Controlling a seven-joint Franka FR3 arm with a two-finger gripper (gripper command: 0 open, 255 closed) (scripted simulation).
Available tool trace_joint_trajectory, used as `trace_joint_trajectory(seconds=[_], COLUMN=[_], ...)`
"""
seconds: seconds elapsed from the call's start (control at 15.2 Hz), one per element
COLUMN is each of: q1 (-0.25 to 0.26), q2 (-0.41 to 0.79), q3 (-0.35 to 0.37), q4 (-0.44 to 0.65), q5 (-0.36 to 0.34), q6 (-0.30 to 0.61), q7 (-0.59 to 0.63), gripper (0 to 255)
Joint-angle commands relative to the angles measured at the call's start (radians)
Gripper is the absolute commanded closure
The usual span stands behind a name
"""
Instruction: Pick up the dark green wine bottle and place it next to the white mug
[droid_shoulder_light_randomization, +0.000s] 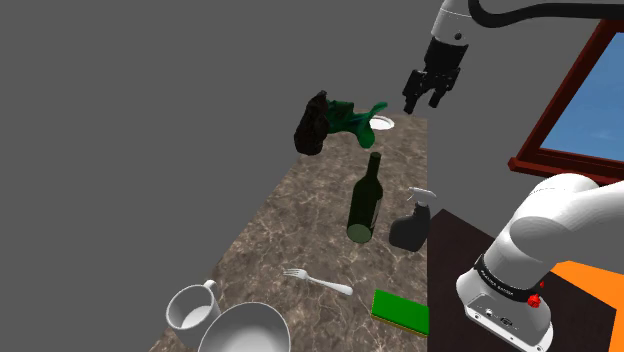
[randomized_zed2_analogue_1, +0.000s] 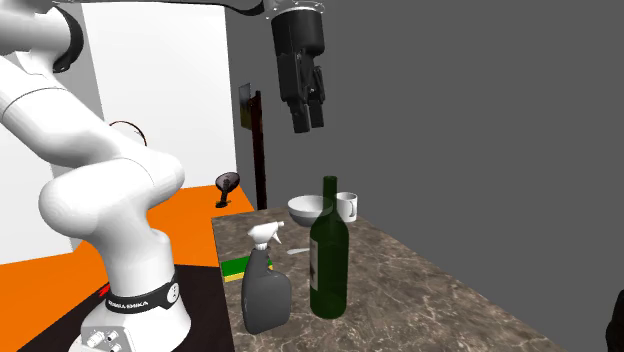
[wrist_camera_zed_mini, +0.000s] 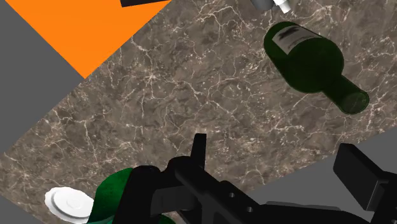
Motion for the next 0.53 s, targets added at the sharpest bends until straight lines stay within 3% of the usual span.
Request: trace_joint_trajectory(seconds=[0.0, 0.46], q1=[0.000, 0.032], q2=[0.000, 0.046], q3=[0.000, 0.115], q4=[0.000, -0.124], q5=[0.000, 0.096], q6=[0.000, 0.155], q7=[0.000, 0.165], gripper=[0, 0])
